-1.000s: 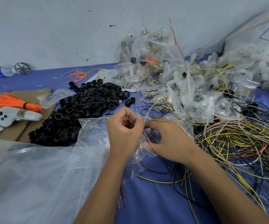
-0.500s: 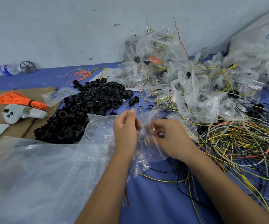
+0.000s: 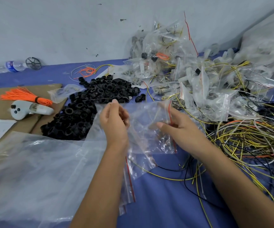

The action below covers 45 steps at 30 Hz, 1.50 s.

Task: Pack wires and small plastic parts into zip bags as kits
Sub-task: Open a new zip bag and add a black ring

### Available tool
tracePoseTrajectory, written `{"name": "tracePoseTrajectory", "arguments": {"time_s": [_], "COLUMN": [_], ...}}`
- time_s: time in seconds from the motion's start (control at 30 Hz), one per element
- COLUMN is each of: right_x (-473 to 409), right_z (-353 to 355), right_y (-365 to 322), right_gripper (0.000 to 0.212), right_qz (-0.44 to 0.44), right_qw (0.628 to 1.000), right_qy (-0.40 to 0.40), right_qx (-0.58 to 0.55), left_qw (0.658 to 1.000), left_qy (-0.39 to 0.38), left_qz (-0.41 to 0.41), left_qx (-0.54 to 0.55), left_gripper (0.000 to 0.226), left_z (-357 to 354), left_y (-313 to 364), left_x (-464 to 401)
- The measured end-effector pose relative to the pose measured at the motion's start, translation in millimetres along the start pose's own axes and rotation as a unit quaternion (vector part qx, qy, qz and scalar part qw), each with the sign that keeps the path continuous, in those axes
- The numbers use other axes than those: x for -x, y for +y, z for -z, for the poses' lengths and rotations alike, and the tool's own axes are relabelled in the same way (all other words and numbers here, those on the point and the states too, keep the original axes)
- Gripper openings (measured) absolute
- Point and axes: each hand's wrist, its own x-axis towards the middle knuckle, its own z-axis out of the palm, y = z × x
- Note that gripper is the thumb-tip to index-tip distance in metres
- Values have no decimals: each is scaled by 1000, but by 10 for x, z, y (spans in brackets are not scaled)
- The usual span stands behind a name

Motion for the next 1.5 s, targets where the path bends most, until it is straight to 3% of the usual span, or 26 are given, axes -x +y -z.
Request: {"name": "tracePoseTrajectory", "arguments": {"time_s": [0.03, 0.1, 0.27, 0.37, 0.43, 0.5, 0.63, 0.77, 0.87, 0.97, 1.07, 1.2, 1.3, 1.37, 1.5], "right_x": [-2, -5, 31, 20, 5, -7, -23, 11, 18, -9, -14, -35, -79, -88, -104], "right_z": [-2, 27, 44, -14, -45, -36, -19, 16, 39, 57, 48, -12, -96, -127, -84], "right_y": [13, 35, -11, 4, 19, 53, 106, 73, 43, 88, 133, 153, 217, 233, 244], "right_gripper": [56, 69, 53, 45, 31, 22, 53, 68, 77, 75, 76, 57, 48, 43, 41], "right_qz": [0, -4, -4, -11, -15, -29, -80, -63, -58, -47, -37, -1, -5, 3, -3], "right_qw": [999, 995, 988, 995, 997, 996, 990, 984, 982, 985, 988, 994, 997, 999, 999], "right_qy": [-5, -18, -41, -60, -51, -54, -81, -141, -155, -148, -133, -83, -35, -12, 35], "right_qx": [-32, -102, -151, -79, -47, -58, -86, -93, -91, -80, -72, -71, -70, -47, -19], "left_qw": [1000, 996, 960, 936, 947, 974, 997, 980, 964, 946, 915, 916, 957, 955, 925], "left_qy": [-14, -55, -203, -276, -260, -191, -15, 114, 159, 159, 160, 121, -31, -100, -90], "left_qz": [2, 14, 62, 87, 86, 78, 37, 36, 25, -18, -104, -250, -192, -136, -94], "left_qx": [24, 75, 182, 201, 166, 90, -62, -158, -210, -281, -355, -289, -213, -244, -357], "left_gripper": [39, 38, 44, 44, 43, 41, 40, 30, 14, 3, 10, 4, 10, 20, 31], "left_z": [8, 36, 134, 62, -5, -43, 41, 221, 293, 272, 240, 140, -36, -115, -66], "left_y": [37, 129, 376, 371, 268, 142, -39, -102, -86, -88, -92, 5, -55, -161, -285], "left_x": [-8, -24, -70, -4, 53, 75, -29, -204, -243, -205, -151, -64, 75, 159, 135]}}
